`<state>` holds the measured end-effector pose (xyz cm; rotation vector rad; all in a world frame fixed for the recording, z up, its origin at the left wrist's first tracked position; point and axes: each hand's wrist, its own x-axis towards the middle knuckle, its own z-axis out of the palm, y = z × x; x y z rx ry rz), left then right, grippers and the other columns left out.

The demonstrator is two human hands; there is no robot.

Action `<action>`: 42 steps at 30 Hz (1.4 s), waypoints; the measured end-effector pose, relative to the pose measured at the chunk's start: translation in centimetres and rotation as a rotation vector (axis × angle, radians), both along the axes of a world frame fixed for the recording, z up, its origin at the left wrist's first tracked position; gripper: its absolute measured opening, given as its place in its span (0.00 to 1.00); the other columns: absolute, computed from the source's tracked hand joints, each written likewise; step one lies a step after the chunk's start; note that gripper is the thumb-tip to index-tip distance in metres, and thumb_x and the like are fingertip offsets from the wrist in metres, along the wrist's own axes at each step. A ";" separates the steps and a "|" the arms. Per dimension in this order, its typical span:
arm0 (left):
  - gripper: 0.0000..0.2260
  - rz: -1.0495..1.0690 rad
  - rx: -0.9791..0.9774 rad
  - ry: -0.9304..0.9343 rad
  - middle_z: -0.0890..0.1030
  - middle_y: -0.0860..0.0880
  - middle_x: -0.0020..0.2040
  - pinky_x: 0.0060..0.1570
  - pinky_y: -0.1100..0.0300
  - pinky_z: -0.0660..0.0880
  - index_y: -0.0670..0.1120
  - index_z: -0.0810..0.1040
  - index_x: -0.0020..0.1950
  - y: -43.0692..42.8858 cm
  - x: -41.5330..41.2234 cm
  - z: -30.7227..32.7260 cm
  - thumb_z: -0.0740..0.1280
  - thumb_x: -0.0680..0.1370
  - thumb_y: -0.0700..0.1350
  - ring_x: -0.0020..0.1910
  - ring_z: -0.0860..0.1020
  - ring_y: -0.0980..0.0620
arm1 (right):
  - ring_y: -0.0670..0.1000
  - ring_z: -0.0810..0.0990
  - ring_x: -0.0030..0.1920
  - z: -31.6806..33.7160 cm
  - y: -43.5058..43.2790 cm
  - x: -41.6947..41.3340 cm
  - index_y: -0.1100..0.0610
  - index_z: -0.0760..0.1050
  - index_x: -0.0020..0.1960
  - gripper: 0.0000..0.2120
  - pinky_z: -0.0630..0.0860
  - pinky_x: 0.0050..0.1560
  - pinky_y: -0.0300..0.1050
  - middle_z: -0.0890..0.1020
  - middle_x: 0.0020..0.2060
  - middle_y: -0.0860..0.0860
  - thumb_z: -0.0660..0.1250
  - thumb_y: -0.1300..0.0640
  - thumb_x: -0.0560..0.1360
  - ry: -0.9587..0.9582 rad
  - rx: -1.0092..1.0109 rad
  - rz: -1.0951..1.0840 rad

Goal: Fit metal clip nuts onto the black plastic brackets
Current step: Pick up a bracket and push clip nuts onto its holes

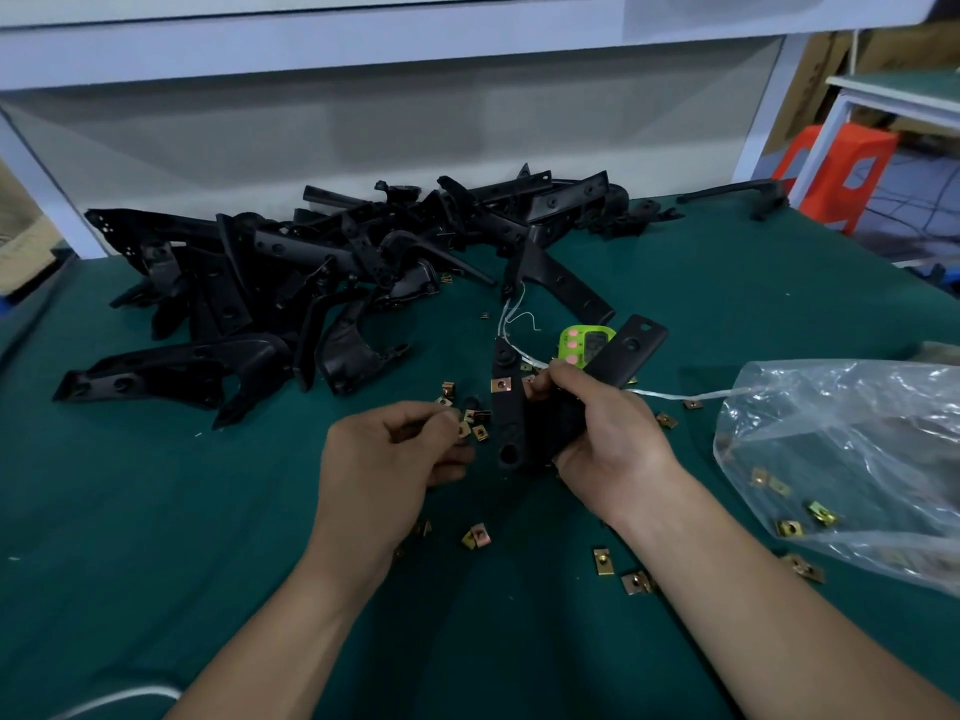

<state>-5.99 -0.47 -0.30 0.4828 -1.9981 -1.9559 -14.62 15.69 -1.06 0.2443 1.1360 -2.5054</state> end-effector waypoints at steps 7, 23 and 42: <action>0.15 -0.090 0.154 -0.020 0.88 0.47 0.47 0.46 0.64 0.82 0.47 0.86 0.55 0.0 0.4 0.6 0.71 0.75 0.31 0.44 0.85 0.53 | 0.53 0.84 0.38 0.0 0.1 -0.1 0.55 0.84 0.35 0.13 0.83 0.44 0.54 0.82 0.36 0.52 0.70 0.60 0.77 0.004 0.003 0.008; 0.16 -0.113 -0.139 -0.007 0.86 0.58 0.39 0.40 0.73 0.73 0.55 0.88 0.49 0.8 0.6 0.4 0.65 0.82 0.36 0.36 0.79 0.63 | 0.53 0.85 0.39 -0.5 0.2 -0.1 0.55 0.84 0.34 0.14 0.82 0.44 0.52 0.83 0.36 0.53 0.69 0.58 0.78 0.049 0.037 0.071; 0.15 0.001 -0.221 0.007 0.87 0.55 0.41 0.45 0.69 0.78 0.54 0.87 0.44 0.3 0.5 0.3 0.74 0.71 0.33 0.42 0.85 0.59 | 0.54 0.85 0.40 -0.2 0.1 0.1 0.57 0.82 0.38 0.11 0.82 0.43 0.52 0.83 0.37 0.54 0.69 0.58 0.78 0.058 0.079 0.069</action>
